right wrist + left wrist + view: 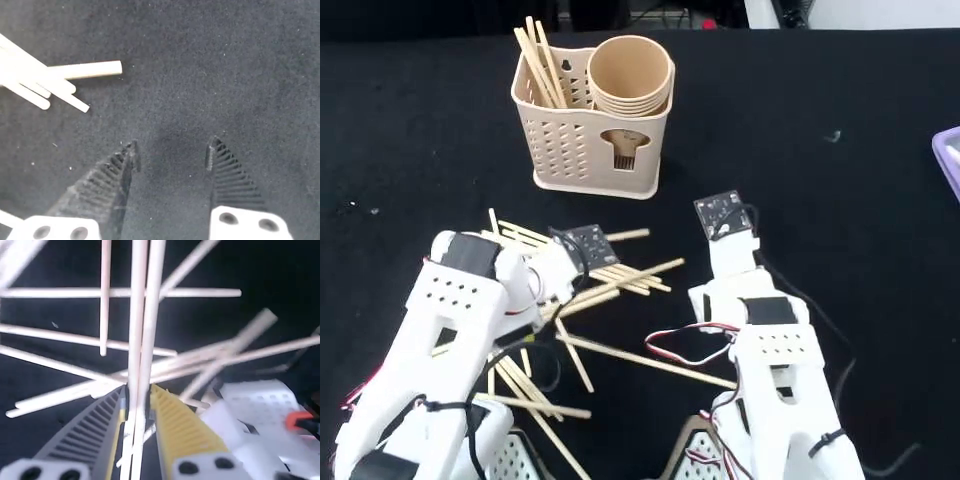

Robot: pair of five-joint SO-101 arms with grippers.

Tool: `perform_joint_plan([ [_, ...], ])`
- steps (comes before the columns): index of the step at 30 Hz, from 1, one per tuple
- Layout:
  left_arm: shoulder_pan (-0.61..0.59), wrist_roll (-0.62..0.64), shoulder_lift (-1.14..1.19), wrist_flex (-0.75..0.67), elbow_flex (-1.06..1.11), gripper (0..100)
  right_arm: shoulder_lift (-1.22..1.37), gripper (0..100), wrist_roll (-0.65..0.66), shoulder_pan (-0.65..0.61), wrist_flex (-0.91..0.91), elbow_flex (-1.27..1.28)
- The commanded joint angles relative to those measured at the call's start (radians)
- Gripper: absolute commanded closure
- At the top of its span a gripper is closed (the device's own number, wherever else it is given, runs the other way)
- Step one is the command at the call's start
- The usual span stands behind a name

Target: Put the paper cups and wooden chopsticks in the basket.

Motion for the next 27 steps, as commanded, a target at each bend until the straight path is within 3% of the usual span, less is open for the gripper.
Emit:
perform_joint_plan([
  [1,0.001,-0.029,-0.026,0.026,-0.038,97,-0.033,78.3,-0.006,0.012,-0.021,-0.002],
  [4,-0.007,-0.052,-0.035,0.005,-0.056,97,-0.035,78.3,-0.008,0.014,-0.023,-0.002],
  [8,-0.007,0.012,-0.037,-0.057,-0.127,97,-0.036,78.3,-0.008,0.014,-0.023,-0.002],
  [17,-0.088,0.411,-0.04,-0.295,-0.404,97,-0.036,78.3,-0.058,0.015,-0.086,0.028],
  [22,-0.114,0.535,-0.04,-0.318,-0.639,97,-0.036,78.9,-0.063,0.015,-0.098,0.035],
  [27,-0.119,0.644,-0.038,-0.388,-0.779,97,-0.035,99.5,-0.084,0.014,-0.109,0.038],
])
